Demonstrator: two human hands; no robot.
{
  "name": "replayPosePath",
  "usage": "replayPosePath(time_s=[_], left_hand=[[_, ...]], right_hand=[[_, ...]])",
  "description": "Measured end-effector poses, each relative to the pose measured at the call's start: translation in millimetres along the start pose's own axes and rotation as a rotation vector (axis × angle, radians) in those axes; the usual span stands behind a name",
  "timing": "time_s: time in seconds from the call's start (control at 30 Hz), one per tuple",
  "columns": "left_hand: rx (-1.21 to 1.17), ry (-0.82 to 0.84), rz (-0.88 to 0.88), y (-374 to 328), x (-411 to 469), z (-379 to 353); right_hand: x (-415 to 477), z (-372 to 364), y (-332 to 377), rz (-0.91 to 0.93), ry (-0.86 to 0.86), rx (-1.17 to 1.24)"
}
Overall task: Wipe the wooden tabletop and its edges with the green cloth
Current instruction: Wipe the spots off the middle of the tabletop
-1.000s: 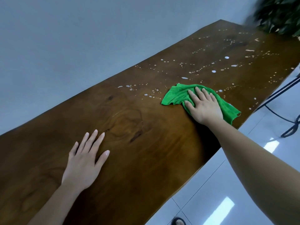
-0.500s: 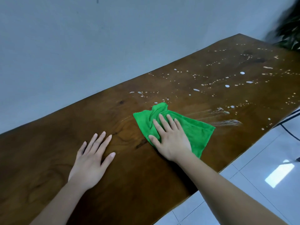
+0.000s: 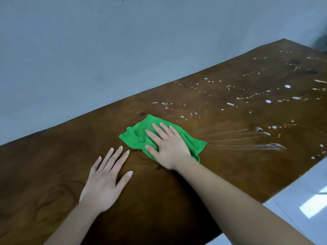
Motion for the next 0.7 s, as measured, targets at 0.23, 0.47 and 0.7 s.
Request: replayPosePath(time_s=[0.23, 0.47, 0.7], left_hand=[[-0.013, -0.002, 0.007, 0.7, 1.8, 1.3], [-0.019, -0.021, 0.004, -0.3, 2.2, 3.0], [-0.033, -0.031, 0.011, 1.8, 2.5, 3.0]], right_hand=[[-6.3, 40.1, -131.6, -0.259, -0.055, -0.013], [-46.9, 63.5, -214.8, -0.501, -0.091, -0.026], [-44.9, 38.1, -123.5, -0.337, -0.015, -0.077]])
Point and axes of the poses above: each hand's wrist, its own x-axis towards the middle knuckle, its own z-axis out of the back of the hand, y = z × x, the point moved 8 cm from there along x, towards the middle knuckle, and after that the axes turned 10 degrees about z, right-handed, at the moved point
